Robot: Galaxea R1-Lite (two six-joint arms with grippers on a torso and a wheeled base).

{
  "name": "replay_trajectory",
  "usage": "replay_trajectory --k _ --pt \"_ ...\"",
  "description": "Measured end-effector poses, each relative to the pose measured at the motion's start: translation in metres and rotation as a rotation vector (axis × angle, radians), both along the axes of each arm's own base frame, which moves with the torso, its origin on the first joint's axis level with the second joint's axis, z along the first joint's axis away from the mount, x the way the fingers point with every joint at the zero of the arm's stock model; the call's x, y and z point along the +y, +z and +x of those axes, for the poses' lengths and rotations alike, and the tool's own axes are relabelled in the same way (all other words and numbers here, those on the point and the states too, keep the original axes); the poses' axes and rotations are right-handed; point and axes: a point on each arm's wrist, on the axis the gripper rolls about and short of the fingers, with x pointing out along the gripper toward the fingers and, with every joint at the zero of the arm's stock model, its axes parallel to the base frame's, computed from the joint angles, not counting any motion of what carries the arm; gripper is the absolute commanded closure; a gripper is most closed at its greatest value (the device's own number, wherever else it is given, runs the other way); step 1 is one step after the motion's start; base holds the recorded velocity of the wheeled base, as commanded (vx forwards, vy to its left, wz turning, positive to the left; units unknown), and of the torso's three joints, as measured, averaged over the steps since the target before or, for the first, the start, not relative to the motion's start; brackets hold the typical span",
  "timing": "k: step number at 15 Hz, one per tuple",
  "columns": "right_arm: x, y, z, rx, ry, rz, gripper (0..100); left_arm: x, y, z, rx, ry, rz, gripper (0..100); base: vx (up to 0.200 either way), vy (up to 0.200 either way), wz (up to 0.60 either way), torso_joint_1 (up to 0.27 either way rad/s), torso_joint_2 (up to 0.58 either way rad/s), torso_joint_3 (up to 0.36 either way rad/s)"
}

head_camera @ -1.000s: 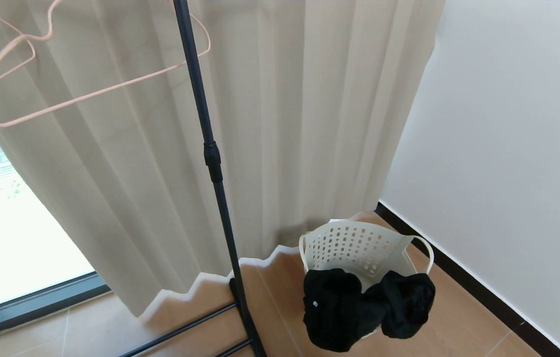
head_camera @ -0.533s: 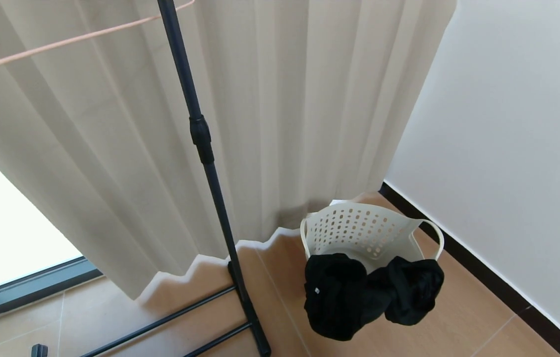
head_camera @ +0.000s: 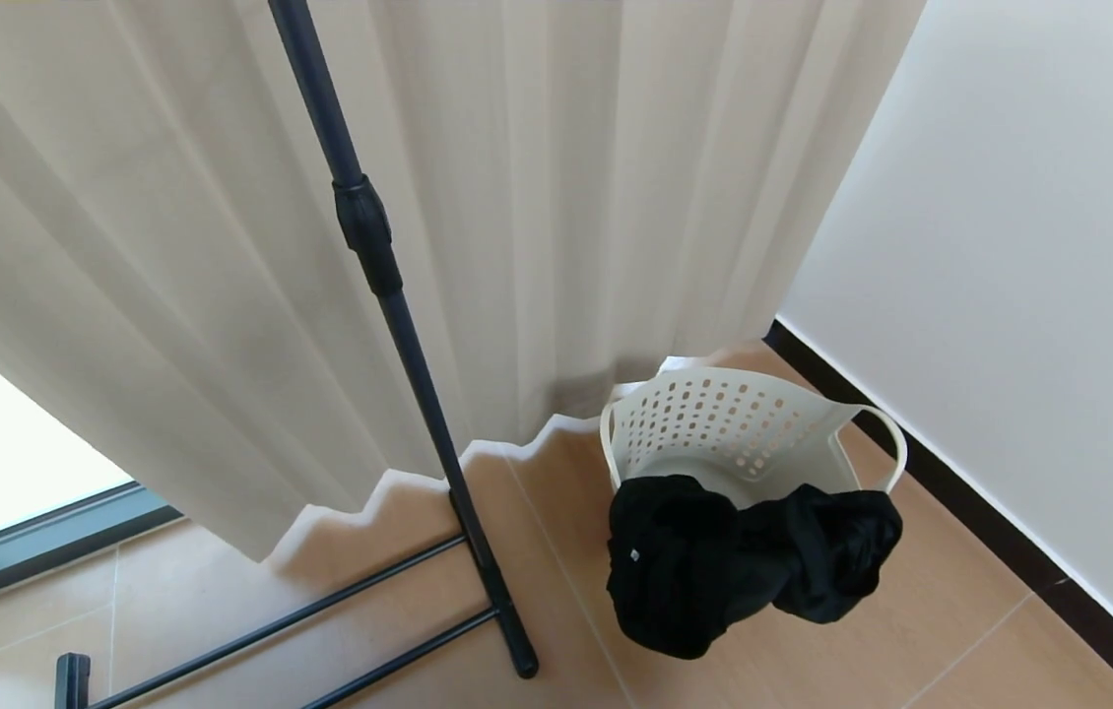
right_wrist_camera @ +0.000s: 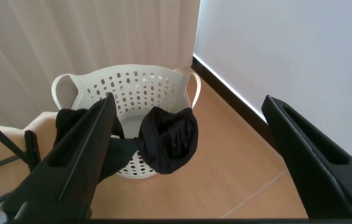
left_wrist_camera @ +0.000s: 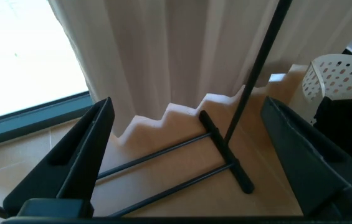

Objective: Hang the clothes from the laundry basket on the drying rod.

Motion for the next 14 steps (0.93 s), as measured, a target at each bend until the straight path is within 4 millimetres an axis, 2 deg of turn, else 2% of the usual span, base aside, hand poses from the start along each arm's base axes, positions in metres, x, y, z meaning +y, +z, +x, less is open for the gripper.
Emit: replay_trajectory --k 14 --pt "0.0000 0.0002 0.0000 -0.001 0.002 0.003 0 0.0000 0.0000 0.0000 0.000 0.000 -0.001 0 0.000 0.000 0.00 0.002 0.00 -0.198"
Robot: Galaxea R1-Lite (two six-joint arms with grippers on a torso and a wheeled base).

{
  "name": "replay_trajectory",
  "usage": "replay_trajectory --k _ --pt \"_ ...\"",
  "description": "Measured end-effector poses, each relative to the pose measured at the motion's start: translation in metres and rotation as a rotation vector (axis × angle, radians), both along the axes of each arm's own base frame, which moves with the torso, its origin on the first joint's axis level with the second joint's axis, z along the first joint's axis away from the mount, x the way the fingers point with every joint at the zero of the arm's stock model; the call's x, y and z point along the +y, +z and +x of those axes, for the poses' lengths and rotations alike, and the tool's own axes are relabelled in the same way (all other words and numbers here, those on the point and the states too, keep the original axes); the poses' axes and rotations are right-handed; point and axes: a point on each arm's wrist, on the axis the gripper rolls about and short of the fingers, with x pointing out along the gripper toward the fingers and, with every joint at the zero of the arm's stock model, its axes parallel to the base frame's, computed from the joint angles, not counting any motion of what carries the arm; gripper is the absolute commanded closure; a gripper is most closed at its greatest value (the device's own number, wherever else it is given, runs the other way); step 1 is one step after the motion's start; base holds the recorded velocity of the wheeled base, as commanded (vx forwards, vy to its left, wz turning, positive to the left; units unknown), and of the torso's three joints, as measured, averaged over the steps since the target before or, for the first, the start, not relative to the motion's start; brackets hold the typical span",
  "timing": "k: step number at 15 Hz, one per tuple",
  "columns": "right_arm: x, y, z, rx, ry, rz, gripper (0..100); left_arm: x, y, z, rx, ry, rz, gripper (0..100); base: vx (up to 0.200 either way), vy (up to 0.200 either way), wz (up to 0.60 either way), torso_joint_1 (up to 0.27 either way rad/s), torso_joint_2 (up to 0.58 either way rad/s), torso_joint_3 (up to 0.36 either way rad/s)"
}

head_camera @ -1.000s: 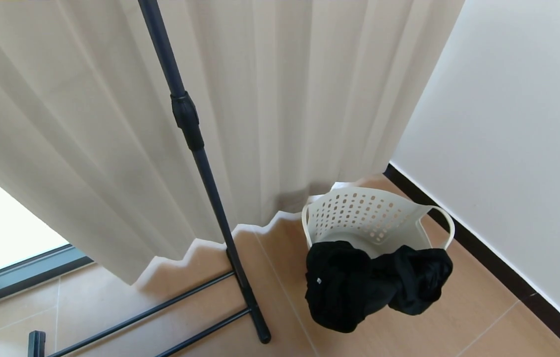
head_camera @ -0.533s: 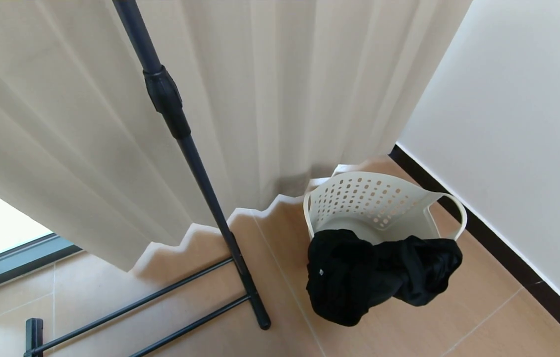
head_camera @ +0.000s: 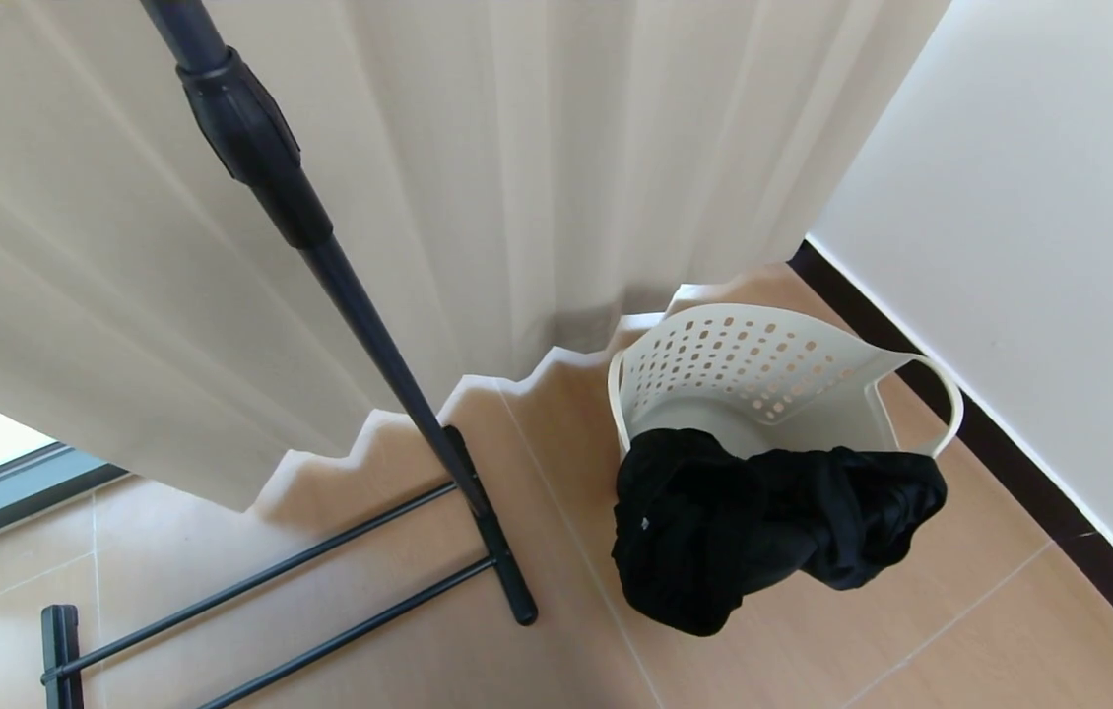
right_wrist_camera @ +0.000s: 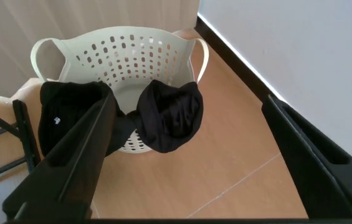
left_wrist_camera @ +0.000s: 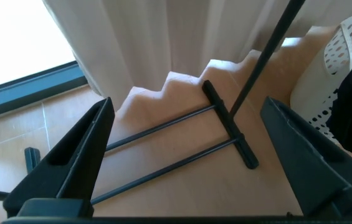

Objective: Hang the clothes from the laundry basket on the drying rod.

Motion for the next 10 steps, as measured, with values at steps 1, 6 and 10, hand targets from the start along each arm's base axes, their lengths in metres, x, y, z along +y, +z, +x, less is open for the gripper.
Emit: replay_trajectory --k 1,6,10 --pt "0.0000 0.0000 0.0000 0.000 0.000 0.000 0 0.0000 0.0000 0.0000 0.000 0.000 0.001 0 0.000 0.000 0.00 0.002 0.00 -0.207" --pt "0.0000 0.0000 0.0000 0.000 0.000 0.000 0 0.0000 0.0000 0.0000 0.001 -0.001 0.002 0 0.000 0.000 0.00 0.000 0.01 -0.196" --pt "-0.0001 0.0005 -0.0001 -0.006 -0.003 0.009 0 0.0000 0.0000 0.0000 0.000 0.000 0.000 0 0.000 0.000 0.00 0.006 0.00 -0.199"
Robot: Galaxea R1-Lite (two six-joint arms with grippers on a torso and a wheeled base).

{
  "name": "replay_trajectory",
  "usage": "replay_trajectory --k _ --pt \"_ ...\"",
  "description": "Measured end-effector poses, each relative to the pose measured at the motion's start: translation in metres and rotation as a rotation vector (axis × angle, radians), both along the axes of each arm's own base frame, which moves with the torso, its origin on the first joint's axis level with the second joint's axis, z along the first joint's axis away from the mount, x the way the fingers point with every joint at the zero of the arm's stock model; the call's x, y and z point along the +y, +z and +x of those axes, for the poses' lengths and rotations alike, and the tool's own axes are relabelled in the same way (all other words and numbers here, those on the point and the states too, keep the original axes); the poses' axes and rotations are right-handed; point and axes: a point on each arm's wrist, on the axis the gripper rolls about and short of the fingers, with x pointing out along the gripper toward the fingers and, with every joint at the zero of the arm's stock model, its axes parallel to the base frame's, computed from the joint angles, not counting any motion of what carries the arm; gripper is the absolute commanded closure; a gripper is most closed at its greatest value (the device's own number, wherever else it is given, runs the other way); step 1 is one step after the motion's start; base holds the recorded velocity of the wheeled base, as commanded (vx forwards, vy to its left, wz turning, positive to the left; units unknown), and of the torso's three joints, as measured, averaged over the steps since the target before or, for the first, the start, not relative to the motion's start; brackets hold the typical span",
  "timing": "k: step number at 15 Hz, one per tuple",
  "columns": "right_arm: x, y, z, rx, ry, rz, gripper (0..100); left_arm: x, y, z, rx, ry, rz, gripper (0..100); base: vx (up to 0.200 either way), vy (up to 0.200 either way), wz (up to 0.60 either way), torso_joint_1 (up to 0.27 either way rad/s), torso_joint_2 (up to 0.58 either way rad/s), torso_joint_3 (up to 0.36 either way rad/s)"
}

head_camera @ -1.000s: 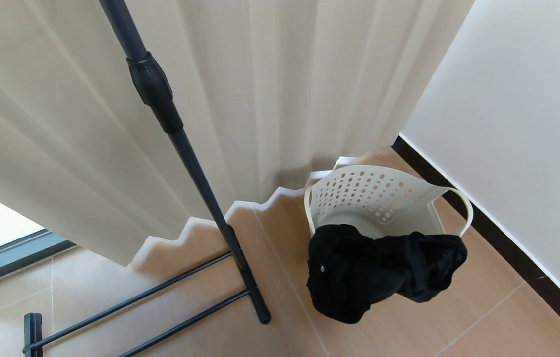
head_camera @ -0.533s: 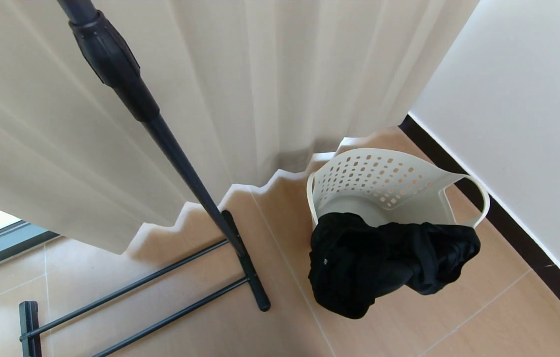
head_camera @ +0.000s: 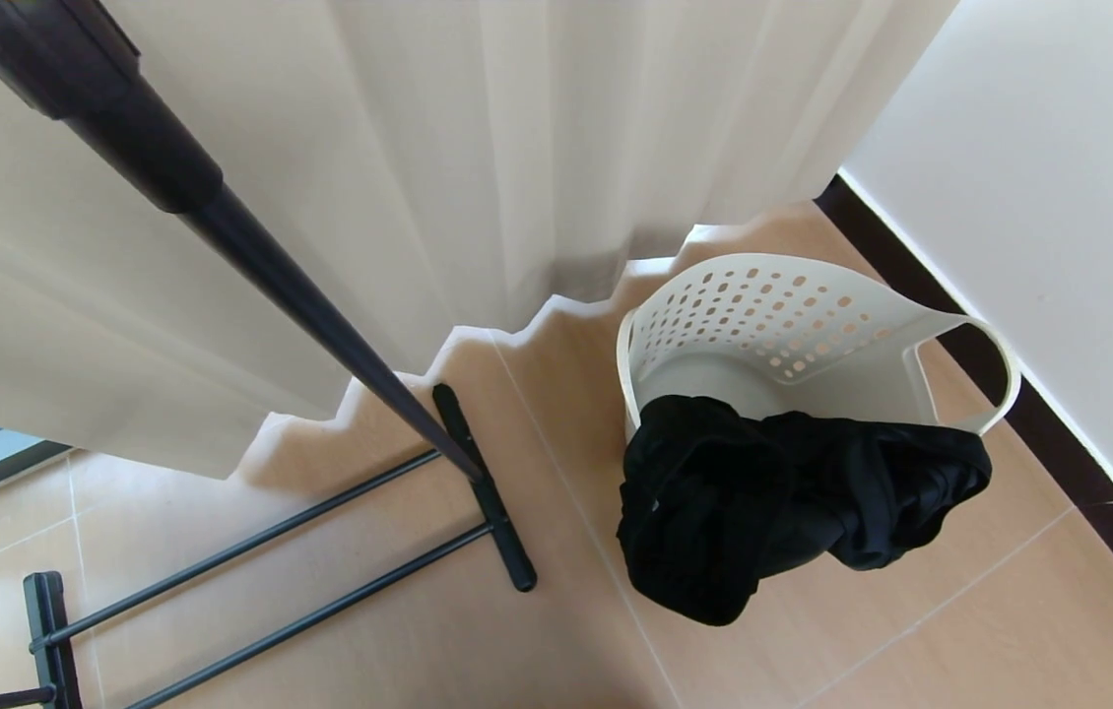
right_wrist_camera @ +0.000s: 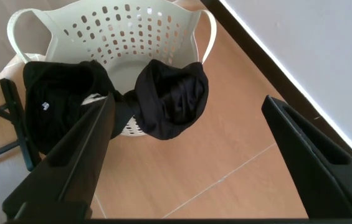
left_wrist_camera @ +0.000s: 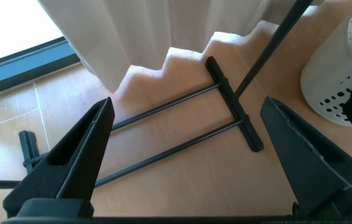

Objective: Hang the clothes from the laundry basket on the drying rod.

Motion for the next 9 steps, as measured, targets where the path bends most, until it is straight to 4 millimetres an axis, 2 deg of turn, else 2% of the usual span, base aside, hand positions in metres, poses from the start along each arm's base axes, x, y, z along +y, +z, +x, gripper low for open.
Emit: replay_trajectory --k 2,9 --pt "0.0000 0.0002 0.0000 -0.002 -0.001 0.001 0 0.0000 0.0000 0.0000 0.000 0.000 -0.005 0 0.000 0.000 0.00 0.005 0.00 -0.085" --pt "0.0001 -0.0005 0.0001 0.006 0.003 -0.003 0 0.0000 0.0003 0.0000 -0.003 0.002 -0.004 0 0.000 0.000 0.00 0.000 0.00 0.000"
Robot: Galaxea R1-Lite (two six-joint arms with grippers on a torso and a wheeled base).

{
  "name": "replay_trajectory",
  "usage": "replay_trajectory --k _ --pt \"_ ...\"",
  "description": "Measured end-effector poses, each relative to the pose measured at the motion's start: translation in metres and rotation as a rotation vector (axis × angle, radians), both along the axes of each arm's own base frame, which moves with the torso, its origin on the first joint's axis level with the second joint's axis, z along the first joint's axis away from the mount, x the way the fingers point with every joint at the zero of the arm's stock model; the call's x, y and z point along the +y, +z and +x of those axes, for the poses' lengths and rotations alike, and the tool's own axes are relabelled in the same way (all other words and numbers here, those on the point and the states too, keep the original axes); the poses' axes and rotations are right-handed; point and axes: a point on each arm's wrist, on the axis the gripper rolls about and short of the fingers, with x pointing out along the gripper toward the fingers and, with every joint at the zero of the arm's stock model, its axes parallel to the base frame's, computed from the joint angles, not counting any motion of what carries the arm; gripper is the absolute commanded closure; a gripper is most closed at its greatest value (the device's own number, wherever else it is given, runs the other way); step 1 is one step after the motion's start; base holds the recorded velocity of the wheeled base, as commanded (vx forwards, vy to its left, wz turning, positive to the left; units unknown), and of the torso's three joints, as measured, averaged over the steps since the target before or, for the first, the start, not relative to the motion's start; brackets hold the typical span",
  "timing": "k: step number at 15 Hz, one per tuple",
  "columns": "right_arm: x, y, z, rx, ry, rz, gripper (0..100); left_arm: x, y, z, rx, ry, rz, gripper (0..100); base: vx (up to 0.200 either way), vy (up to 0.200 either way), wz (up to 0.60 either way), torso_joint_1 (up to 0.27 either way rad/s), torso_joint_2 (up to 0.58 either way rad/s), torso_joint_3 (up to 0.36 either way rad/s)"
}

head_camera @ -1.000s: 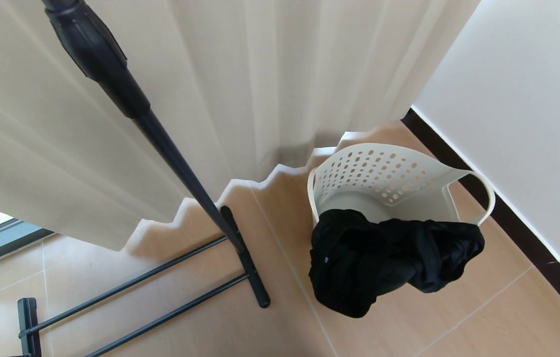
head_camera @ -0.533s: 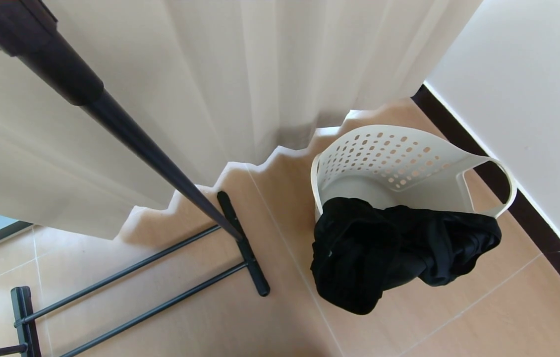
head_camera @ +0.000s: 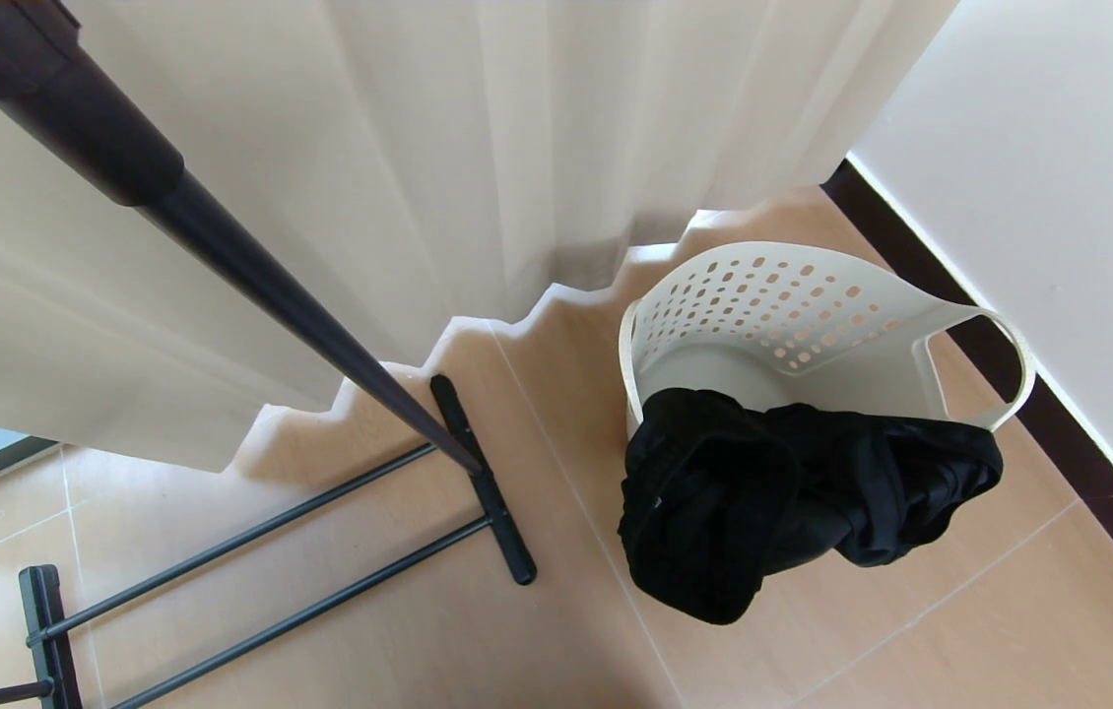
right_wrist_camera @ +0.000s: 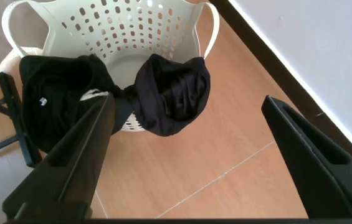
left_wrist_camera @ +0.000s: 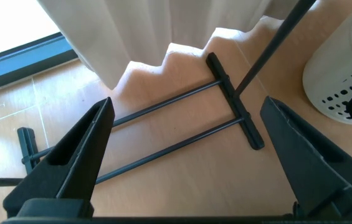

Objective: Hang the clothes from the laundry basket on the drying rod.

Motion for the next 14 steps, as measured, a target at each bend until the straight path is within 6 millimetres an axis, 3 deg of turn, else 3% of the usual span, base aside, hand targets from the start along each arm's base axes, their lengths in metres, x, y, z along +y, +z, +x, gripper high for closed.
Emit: replay_trajectory --k 5,8,11,14 --pt "-0.001 -0.001 0.000 0.011 -0.035 -0.002 0 0.000 0.000 0.000 0.000 0.000 -0.002 0 0.000 0.000 0.00 0.000 0.00 0.000" --pt "-0.001 0.002 0.006 0.124 -0.032 -0.095 0 0.000 0.000 0.000 0.000 0.000 0.000 0 0.000 0.000 0.00 0.000 0.00 0.000" --pt "0.000 0.024 0.024 0.269 0.075 -0.171 0 0.000 0.000 0.000 0.000 -0.001 0.000 0 0.000 0.000 0.00 0.000 0.00 0.000" --pt "0.005 0.039 0.052 0.421 0.168 -0.361 0 0.000 0.000 0.000 0.000 -0.002 0.001 0 0.000 0.000 0.00 0.000 0.00 0.000"
